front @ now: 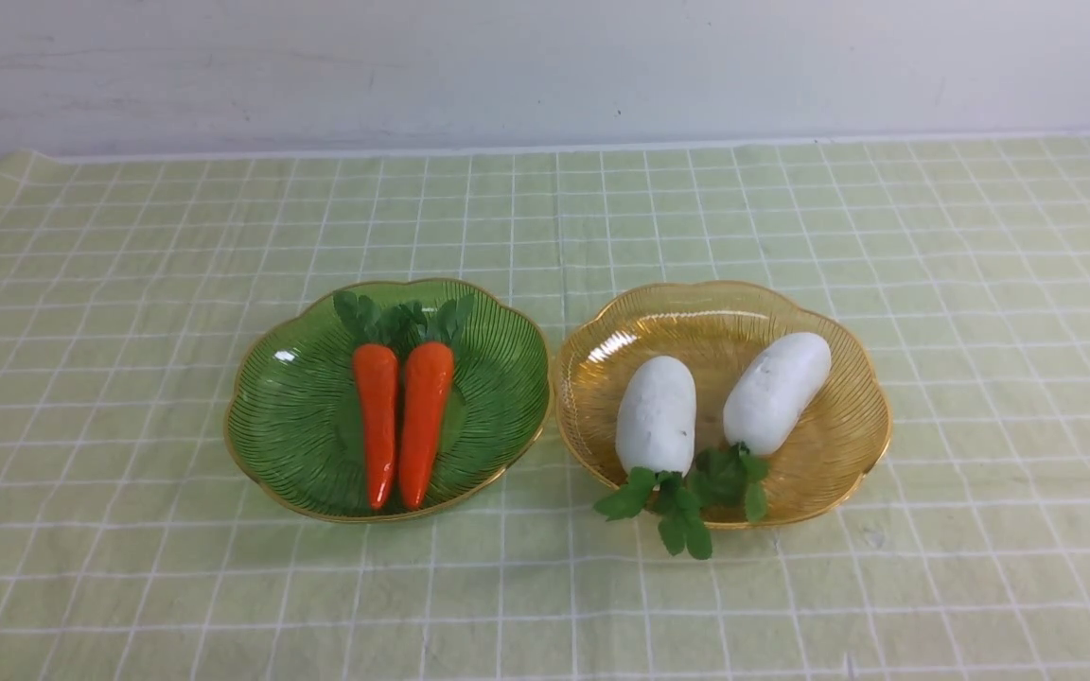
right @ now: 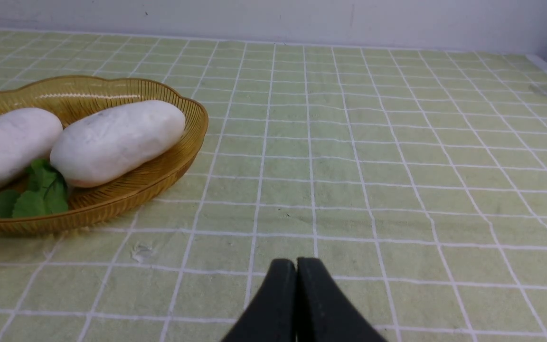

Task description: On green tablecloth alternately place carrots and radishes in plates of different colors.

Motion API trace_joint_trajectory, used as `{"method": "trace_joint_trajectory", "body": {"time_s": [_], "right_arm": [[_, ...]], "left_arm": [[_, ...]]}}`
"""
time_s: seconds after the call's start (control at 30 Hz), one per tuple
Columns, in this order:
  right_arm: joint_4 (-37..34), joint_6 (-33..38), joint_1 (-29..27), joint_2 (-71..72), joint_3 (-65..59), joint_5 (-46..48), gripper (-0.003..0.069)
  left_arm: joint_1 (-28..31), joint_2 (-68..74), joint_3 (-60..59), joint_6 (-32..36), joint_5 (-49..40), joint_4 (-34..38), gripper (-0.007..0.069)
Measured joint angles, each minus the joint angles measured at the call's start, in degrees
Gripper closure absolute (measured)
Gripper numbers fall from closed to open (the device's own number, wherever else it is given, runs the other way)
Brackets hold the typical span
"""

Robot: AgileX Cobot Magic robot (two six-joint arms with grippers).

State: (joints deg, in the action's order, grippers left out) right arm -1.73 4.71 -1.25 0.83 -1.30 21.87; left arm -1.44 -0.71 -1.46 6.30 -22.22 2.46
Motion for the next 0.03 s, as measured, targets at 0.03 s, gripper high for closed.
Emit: {"method": "trace_joint_trajectory", "body": {"time_s": [0.03], "right_arm": [[0.0, 0.0, 0.0, 0.0, 0.0, 0.0, 0.0671]], "left_arm": [[0.0, 0.0, 0.0, 0.0, 0.0, 0.0, 0.0632]]}}
